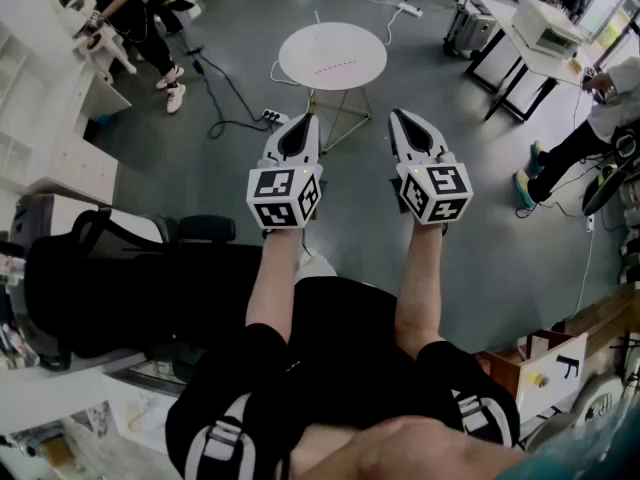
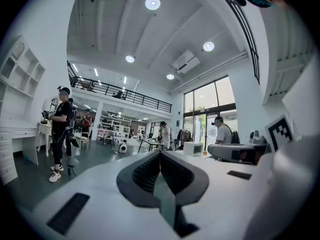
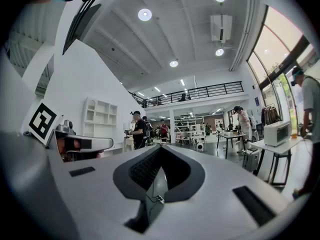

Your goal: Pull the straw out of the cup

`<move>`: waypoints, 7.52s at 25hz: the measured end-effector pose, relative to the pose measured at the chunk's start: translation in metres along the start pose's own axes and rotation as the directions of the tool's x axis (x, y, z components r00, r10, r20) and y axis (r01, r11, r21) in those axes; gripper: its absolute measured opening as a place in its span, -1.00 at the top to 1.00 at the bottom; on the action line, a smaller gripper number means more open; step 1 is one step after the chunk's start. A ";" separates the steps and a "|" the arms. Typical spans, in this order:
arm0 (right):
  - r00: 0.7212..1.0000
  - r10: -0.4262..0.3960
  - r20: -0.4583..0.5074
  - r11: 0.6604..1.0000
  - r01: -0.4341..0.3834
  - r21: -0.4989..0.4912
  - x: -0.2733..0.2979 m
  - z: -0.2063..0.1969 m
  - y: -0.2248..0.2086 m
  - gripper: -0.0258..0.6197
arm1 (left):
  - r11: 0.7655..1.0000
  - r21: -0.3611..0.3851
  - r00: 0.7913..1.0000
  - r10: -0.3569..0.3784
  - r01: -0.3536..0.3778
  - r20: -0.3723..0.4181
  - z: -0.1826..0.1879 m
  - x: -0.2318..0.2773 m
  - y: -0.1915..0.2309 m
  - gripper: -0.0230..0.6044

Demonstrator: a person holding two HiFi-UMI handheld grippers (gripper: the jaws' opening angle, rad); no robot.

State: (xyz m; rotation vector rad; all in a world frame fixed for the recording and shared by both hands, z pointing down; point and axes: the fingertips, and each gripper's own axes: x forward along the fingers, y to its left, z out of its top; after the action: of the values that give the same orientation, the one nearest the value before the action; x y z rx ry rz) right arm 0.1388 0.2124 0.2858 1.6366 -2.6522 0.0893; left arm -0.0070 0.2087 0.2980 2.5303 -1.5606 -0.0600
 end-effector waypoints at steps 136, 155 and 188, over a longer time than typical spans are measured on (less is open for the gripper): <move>0.997 -0.047 -0.067 0.998 0.049 0.031 0.611 -0.081 -0.248 0.87 | 0.986 -0.155 0.943 0.000 -0.055 -0.333 -0.144 0.605 0.359 0.89; 0.986 -0.042 -0.162 0.997 0.051 0.054 0.635 -0.118 -0.291 0.87 | 0.986 -0.143 0.909 0.016 -0.083 -0.417 -0.208 0.664 0.370 0.89; 0.965 -0.034 -0.259 0.994 0.058 0.088 0.659 -0.162 -0.363 0.87 | 0.967 -0.054 0.806 0.176 -0.249 -0.565 -0.286 0.725 0.402 0.67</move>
State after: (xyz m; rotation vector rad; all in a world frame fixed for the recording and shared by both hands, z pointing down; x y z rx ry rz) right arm 0.1657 -0.5285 0.4936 1.5873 -2.4481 0.4048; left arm 0.0001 -0.5783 0.6849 1.9930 -1.5096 0.5450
